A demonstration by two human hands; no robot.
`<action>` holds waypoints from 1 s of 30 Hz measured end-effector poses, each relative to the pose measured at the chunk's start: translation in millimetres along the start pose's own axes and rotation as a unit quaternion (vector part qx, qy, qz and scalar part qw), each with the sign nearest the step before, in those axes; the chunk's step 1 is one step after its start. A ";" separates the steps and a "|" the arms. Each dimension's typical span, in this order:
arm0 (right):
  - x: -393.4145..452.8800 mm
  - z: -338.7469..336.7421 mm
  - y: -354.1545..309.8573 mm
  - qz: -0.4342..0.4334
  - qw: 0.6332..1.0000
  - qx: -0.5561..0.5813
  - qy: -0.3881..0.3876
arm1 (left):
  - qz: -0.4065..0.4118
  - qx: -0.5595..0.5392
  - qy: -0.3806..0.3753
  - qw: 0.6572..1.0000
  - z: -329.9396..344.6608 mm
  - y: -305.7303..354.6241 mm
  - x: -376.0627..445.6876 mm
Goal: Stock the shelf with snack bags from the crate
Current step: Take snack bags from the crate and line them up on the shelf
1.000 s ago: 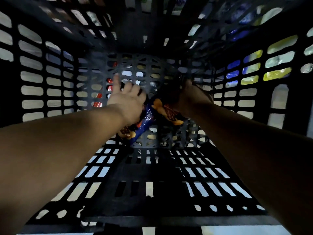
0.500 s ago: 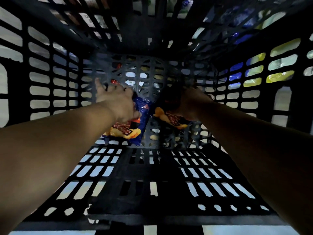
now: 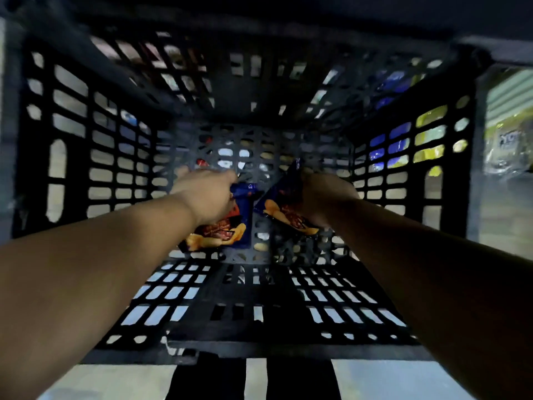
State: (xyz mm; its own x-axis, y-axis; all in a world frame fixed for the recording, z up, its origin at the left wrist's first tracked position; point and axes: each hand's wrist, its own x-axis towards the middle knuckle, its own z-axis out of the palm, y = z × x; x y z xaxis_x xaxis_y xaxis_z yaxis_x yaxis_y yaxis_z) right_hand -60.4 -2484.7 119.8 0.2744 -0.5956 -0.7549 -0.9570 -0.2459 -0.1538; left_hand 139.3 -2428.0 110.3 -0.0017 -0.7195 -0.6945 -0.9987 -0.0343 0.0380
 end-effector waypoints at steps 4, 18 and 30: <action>-29.8 -33.8 3.0 -0.005 0.999 -0.026 0.047 | -0.019 -0.044 0.045 0.998 -34.9 7.1 -27.8; -159.9 -162.9 12.1 -0.051 0.979 -0.085 0.178 | -0.040 -0.085 0.178 0.979 -167.2 34.2 -134.2; -274.8 -203.8 4.7 -0.042 0.946 -0.120 0.298 | 0.044 -0.126 0.231 0.964 -244.1 50.2 -236.3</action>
State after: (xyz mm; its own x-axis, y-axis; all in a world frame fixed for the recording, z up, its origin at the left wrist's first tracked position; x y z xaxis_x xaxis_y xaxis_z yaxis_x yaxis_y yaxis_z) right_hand -121.1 -2478.0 456.5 0.4215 -0.8741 -0.2414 -0.9001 -0.4356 0.0059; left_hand 102.0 -2429.0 451.7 -0.0045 -0.9573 -0.2890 -0.9513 -0.0850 0.2964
